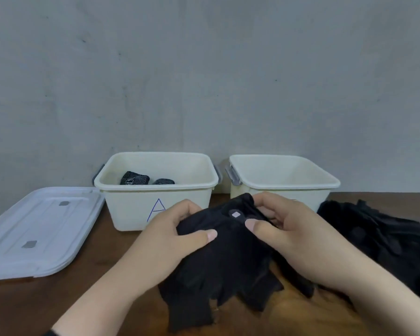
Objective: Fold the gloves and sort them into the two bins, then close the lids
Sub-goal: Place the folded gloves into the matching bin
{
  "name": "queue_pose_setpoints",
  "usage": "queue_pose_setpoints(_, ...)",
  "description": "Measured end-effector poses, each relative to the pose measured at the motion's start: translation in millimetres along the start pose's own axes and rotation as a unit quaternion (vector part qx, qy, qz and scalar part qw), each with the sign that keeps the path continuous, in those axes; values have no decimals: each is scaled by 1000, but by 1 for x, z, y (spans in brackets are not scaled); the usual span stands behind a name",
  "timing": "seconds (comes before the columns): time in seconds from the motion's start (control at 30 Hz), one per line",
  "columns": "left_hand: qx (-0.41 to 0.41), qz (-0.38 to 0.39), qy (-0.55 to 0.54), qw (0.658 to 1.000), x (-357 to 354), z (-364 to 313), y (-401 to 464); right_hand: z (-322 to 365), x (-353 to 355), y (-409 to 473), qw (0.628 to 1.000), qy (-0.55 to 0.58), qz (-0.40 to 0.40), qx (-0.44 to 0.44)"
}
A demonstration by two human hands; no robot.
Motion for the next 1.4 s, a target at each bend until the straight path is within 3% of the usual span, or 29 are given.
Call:
queue_pose_setpoints(0.1, -4, -15, -61, 998, -24, -11, 16, -9, 32, 3, 998, -65, -12, -13)
queue_pose_setpoints(0.27, -37, -53, -71, 995, -46, -22, 48, -10, 94, 21, 988, -138, -53, -40)
queue_pose_setpoints(0.4, -99, -139, 65, 983, -33, -26, 76, -10, 177, 49, 965, -188, -180, -25)
queue_pose_setpoints(0.5, -155, -161, 190, 956, -31, -34, 100, -20, 223, 80, 956, -190, -217, -43)
queue_pose_setpoints(0.6, -205, -132, 313, 918, -43, -33, 125, -41, 245, 118, 952, -199, -214, -88)
queue_pose_setpoints(0.8, -187, -12, 463, 866, -81, -4, 153, -103, 226, 186, 967, -127, -146, -164)
queue_pose_setpoints(1.0, -186, 4, 468, 864, -84, -4, 157, -171, 174, 215, 960, 98, -73, -250)
queue_pose_setpoints(1.07, -186, 4, 467, 865, -84, -3, 158, -204, 150, 215, 949, 107, -37, -295)
queue_pose_setpoints(1.17, -197, -9, 464, 864, -83, -6, 157, -245, 136, 215, 937, -32, -7, -349)
queue_pose_setpoints(1.27, -205, -20, 465, 861, -83, -8, 156, -246, 140, 224, 921, -189, 19, -339)
queue_pose_setpoints(1.4, -203, -25, 467, 860, -83, -7, 155, -236, 134, 229, 870, -367, 80, -319)
Point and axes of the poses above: each hand's wrist, its own y-axis towards the middle knuckle, its own x-axis out of the back of the hand, z = x × y, the point moved 9 cm from there along y, towards the middle knuckle, and after that the axes turned 4 degrees about y, right-handed, at the moved point
